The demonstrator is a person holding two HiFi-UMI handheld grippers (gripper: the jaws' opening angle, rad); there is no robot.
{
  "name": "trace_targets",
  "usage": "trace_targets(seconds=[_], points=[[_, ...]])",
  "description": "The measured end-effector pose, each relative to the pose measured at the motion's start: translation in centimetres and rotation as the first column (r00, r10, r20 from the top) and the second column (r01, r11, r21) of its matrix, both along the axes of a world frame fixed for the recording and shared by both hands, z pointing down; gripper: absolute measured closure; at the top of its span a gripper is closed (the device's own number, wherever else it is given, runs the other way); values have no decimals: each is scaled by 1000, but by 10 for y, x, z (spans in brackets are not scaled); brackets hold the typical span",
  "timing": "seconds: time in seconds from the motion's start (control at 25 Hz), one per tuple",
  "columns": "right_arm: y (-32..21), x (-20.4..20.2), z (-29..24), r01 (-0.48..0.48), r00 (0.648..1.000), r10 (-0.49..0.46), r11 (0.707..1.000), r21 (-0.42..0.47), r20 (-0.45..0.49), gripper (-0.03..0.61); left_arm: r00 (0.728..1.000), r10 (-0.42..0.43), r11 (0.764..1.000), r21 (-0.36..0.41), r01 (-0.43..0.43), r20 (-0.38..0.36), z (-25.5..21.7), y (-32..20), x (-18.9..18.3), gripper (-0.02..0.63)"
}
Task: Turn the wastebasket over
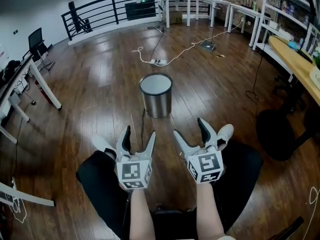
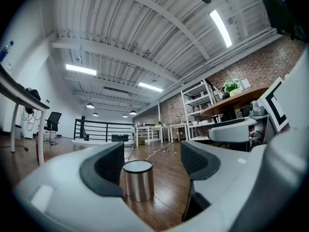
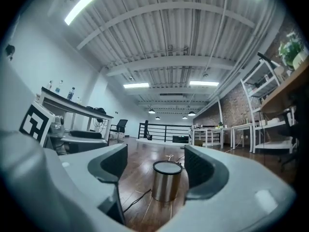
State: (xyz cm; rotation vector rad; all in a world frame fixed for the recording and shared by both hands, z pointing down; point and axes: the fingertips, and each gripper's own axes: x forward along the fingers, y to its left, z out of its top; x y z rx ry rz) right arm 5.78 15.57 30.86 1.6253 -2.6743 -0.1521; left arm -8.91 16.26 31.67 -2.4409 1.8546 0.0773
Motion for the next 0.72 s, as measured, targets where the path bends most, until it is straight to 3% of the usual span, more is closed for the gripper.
trace_targets(seconds=[0.72], points=[[25, 13, -8, -16, 1000, 16, 1000, -9, 14, 225, 1000, -14, 1000, 7, 14, 6, -10, 25, 0, 259]])
